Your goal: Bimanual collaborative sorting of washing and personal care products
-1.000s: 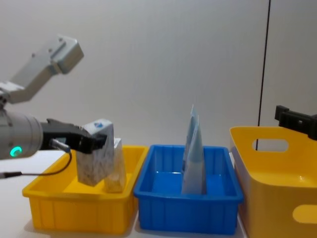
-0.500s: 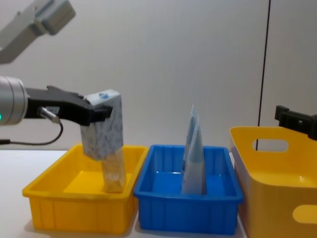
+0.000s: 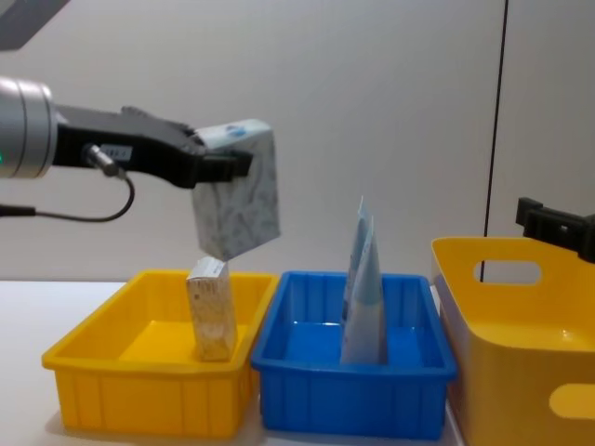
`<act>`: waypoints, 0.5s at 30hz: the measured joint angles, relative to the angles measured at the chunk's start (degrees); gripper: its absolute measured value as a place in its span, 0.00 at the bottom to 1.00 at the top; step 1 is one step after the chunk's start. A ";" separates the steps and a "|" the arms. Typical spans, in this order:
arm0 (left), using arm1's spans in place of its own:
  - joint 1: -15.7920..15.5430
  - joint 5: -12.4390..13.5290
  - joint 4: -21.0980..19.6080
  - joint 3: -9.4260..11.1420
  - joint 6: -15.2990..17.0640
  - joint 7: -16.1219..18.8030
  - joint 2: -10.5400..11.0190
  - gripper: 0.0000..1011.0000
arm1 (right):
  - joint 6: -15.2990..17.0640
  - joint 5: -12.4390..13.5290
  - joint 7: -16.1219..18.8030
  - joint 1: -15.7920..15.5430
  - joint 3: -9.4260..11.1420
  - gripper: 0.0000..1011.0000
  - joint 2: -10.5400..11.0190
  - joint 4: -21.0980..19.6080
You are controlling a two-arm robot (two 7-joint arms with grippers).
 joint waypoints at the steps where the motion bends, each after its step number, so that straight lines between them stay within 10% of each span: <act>1: -0.26 -0.11 -0.03 0.16 -0.11 -0.50 0.03 0.38 | 0.00 0.00 0.00 0.00 0.00 0.99 0.00 0.00; 15: -6.37 -0.99 1.71 4.29 -2.21 -7.41 -1.18 0.38 | 0.00 0.00 0.00 0.00 0.00 0.99 0.00 0.00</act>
